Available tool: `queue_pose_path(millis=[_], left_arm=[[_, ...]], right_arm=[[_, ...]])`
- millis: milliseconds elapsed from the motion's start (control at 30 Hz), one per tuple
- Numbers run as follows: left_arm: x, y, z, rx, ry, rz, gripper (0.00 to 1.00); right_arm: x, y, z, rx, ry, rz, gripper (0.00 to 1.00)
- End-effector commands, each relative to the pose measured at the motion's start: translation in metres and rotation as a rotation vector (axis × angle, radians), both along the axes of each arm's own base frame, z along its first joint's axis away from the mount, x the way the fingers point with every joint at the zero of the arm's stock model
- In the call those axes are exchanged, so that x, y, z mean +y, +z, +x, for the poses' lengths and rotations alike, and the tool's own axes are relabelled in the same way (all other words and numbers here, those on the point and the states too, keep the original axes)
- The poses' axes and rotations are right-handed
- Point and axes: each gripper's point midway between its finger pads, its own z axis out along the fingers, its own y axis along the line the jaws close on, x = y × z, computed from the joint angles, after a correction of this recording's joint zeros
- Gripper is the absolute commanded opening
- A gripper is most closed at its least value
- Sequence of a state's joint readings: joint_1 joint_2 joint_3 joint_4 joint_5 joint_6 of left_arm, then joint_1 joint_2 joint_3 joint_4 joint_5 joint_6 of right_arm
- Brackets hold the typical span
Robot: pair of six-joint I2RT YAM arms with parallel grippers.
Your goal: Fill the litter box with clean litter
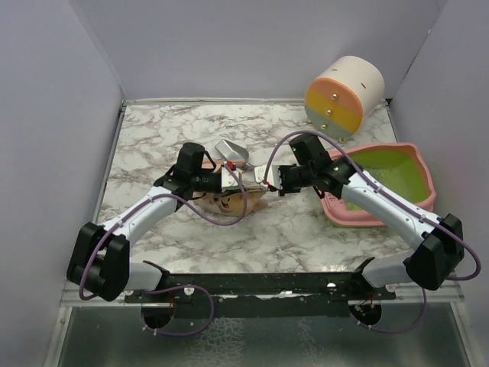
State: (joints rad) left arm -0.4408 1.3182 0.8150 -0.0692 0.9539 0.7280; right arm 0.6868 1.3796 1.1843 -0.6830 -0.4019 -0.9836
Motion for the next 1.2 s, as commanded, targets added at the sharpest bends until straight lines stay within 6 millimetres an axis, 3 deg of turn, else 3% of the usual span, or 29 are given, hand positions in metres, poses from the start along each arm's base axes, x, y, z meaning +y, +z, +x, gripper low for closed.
queue_pose_path(millis=[0, 133, 267, 367, 500, 767, 1000, 1167], left_arm=[[-0.004, 0.042, 0.013, -0.1, 0.041, -0.051, 0.03], [0.006, 0.044, 0.027, -0.053, 0.176, 0.02, 0.21], [0.024, 0.042, 0.033, -0.003, 0.274, 0.135, 0.31], [0.037, 0.039, 0.032, 0.033, 0.336, 0.199, 0.31], [0.048, 0.023, 0.016, 0.053, 0.335, 0.251, 0.31], [0.067, 0.008, 0.011, 0.027, 0.382, 0.324, 0.35], [0.068, 0.01, 0.017, -0.06, 0.398, 0.289, 0.39], [0.07, 0.026, 0.015, -0.121, 0.414, 0.243, 0.41]], right_arm=[[0.011, 0.002, 0.011, -0.033, -0.018, 0.002, 0.01], [0.014, 0.001, 0.011, -0.024, -0.018, -0.001, 0.01], [0.017, 0.003, 0.01, -0.026, -0.018, -0.001, 0.01], [0.022, 0.01, 0.01, -0.042, -0.011, 0.025, 0.01], [0.029, 0.017, 0.009, -0.054, 0.002, 0.046, 0.01], [0.035, 0.007, 0.011, -0.027, 0.0, 0.027, 0.01], [0.038, 0.004, 0.011, -0.025, -0.005, 0.039, 0.01], [0.037, 0.008, 0.01, -0.031, -0.006, 0.05, 0.01]])
